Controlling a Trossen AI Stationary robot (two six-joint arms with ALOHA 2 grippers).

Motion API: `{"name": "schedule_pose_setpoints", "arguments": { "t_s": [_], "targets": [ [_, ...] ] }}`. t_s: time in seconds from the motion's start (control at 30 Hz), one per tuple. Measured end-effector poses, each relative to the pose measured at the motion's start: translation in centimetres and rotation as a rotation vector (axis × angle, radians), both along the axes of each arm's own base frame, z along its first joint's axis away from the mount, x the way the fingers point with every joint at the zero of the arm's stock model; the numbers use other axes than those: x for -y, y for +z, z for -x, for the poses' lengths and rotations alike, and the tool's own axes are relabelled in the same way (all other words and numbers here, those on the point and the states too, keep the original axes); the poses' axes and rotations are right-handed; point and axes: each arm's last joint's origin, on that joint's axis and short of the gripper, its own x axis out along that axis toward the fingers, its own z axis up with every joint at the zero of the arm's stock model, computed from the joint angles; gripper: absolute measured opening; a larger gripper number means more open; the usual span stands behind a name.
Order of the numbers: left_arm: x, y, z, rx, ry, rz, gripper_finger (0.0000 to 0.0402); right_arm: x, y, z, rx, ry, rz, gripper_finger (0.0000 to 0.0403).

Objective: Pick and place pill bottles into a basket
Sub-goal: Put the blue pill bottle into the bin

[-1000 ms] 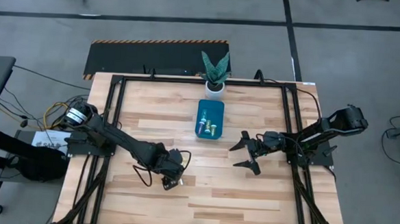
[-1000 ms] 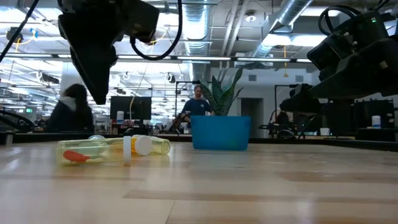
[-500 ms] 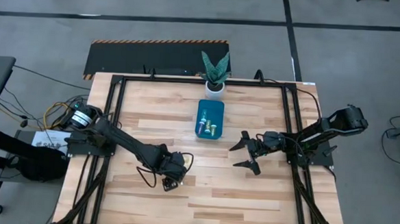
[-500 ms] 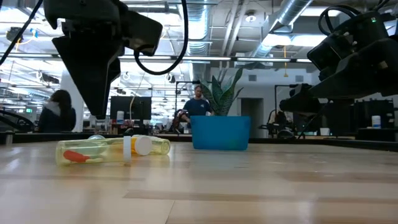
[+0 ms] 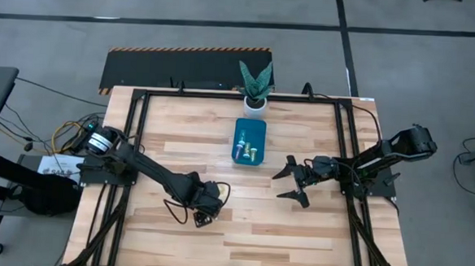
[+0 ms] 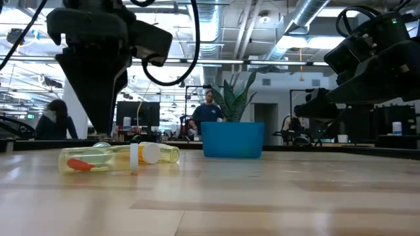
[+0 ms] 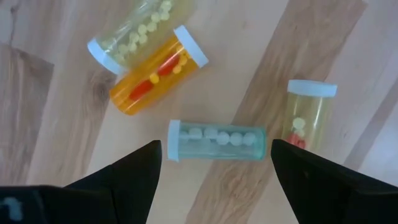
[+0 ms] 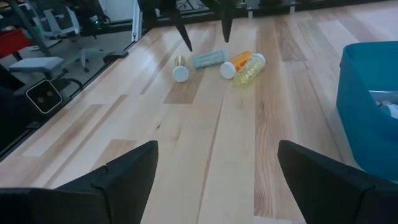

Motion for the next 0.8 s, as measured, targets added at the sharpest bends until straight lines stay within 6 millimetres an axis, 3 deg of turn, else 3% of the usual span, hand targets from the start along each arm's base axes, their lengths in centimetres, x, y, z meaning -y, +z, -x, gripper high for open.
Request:
{"name": "schedule_pose_setpoints", "arguments": {
  "t_s": [0.27, 0.8],
  "targets": [
    [0.2, -1.1, -0.3, -0.034, -0.014, 0.01, 0.0293, 0.0, 0.0, 0.0, -0.001, 0.0, 0.0, 0.0327],
    [0.4, -1.3, -0.3, -0.028, -0.043, -0.016, 0.0293, 0.0, 0.0, 0.0, 0.0, 0.0, 0.0, 0.0327]
  ]
}}
